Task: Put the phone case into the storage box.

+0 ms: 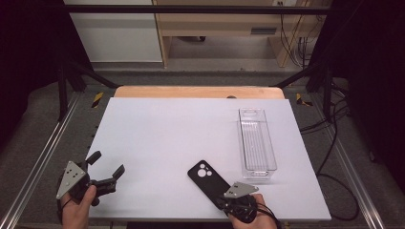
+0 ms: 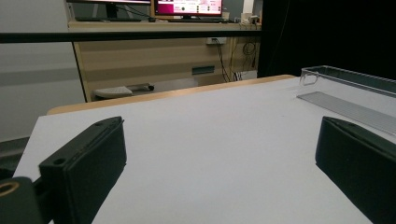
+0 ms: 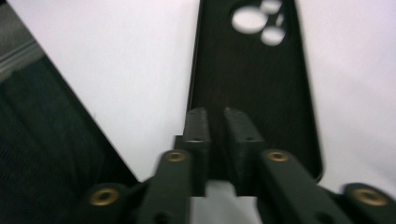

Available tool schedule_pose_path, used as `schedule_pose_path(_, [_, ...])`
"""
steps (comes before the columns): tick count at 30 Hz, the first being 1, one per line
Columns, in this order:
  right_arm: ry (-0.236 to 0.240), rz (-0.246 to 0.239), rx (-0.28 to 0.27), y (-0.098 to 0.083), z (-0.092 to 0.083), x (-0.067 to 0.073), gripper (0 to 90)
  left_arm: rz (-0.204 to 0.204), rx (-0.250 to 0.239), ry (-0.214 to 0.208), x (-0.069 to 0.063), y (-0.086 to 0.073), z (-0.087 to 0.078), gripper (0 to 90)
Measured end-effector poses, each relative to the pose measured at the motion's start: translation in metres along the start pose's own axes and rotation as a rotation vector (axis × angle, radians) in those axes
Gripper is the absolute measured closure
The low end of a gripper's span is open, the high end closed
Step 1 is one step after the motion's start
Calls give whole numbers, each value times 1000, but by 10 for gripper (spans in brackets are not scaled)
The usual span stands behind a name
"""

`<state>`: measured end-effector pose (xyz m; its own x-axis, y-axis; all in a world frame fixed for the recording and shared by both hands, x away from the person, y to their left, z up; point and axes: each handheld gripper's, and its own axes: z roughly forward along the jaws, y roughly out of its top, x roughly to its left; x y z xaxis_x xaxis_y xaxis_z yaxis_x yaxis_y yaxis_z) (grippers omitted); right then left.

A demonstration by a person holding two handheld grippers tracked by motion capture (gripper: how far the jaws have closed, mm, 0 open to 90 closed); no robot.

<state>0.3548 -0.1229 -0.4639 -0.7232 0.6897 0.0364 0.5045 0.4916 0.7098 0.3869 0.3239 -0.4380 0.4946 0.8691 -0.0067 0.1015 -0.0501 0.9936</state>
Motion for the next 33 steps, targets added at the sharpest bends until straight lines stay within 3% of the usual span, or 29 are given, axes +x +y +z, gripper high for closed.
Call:
schedule_pose_path(1, [-10, -5, -18, 2, -2, 0, 680, 0, 1, 0, 0, 0, 0, 18])
schedule_pose_path(2, [-10, -5, -18, 2, -2, 0, 680, 0, 1, 0, 0, 0, 0, 17])
schedule_pose_path(3, [-32, -7, -50, 7, -3, 0, 519, -1, 1, 0, 0, 0, 0, 18])
schedule_pose_path(8, [-66, 2, -38, 12, 7, -3, 176, 1, 1, -1, 0, 0, 0, 18])
schedule_pose_path(11, [-86, 5, -25, 12, 12, -3, 74, 1, 2, -1, 0, 0, 0, 18])
schedule_pose_path(17, [-95, 39, -11, 12, 17, -7, 65, 1, 2, -4, -1, 0, 1, 17])
schedule_pose_path(33, [-85, 65, 44, 8, 29, -10, 67, -2, 8, -9, -1, -1, 2, 18])
